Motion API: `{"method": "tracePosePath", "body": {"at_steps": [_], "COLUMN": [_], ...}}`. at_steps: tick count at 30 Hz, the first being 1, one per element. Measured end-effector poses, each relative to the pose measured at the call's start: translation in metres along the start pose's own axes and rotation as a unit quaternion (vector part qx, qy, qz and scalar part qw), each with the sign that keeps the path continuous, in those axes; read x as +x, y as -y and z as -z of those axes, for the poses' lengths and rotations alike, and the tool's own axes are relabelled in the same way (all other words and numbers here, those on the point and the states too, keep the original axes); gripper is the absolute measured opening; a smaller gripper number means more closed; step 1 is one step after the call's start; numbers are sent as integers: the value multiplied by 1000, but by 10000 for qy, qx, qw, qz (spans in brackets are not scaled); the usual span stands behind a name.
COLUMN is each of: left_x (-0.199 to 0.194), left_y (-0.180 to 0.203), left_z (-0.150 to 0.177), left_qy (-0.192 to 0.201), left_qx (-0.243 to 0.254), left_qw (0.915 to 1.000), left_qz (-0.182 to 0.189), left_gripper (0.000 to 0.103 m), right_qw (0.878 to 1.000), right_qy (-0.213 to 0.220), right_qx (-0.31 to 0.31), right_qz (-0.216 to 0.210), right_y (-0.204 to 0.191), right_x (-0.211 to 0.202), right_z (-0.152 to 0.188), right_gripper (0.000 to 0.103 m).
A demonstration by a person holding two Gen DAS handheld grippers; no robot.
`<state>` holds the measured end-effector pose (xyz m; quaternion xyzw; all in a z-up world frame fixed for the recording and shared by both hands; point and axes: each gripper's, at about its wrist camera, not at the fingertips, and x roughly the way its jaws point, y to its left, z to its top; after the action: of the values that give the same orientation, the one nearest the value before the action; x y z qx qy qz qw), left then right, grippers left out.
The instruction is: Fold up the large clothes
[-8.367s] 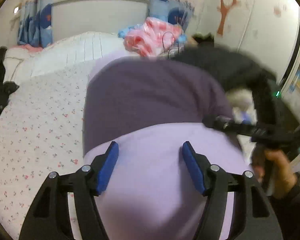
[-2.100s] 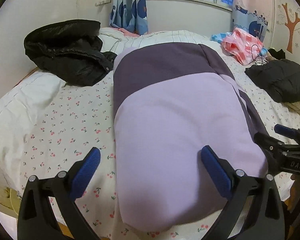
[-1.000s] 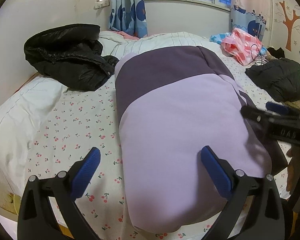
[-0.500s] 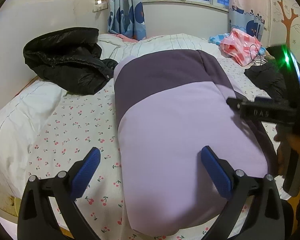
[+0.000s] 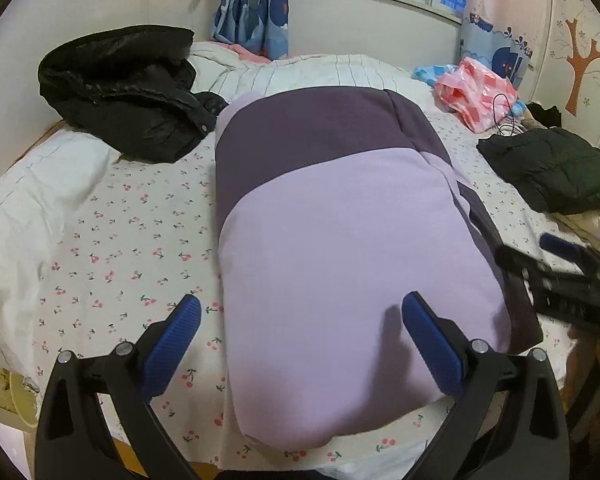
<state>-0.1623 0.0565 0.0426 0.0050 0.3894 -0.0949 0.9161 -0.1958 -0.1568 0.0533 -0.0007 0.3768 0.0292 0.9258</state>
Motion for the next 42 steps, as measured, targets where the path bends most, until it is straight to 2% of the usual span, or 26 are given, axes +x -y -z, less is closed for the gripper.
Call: {"method": "tracePosePath", "body": {"at_steps": [2,6,8,10,11,15,24,30,33,42], "left_x": [-5,-12,-13,-14,-16,-21,-33,-18,-18,-20], "left_y": [3,7,6,6,5,6,5,3,3,-1], "left_z": [0,2,1,2,2,5,7,6,8,6], "left_qy": [18,-40,-119,-201,-214,-272,-302,-906,-907,-904], "left_qx": [32,78,55,16,5,-22,-135,-204,-155,-289], "left_qw": [10000,9997,9996,9994,9994,9991,9994,9955,9953,9950], "left_qz": [-66,-211,-253,-277,-286,-331,-74,-167,-306,-318], "left_gripper": [97,97,97,97,97,97,97,97,97,97], "right_qw": [10000,9982,9940,9939,9953,9955,9961,9963,9965,9966], "right_qy": [-17,-268,-658,-801,-721,-687,-668,-676,-676,-682], "right_qx": [-22,-181,-196,-50,44,36,11,13,8,45], "right_qz": [84,510,849,757,642,658,577,531,496,452], "right_y": [-5,-18,-23,-21,-19,-23,-34,-38,-40,-42], "right_x": [-12,-23,-21,-24,-30,-43,-54,-57,-57,-56], "right_z": [7,12,9,9,10,14,14,13,12,12], "right_gripper": [97,97,97,97,97,97,97,97,97,97]}}
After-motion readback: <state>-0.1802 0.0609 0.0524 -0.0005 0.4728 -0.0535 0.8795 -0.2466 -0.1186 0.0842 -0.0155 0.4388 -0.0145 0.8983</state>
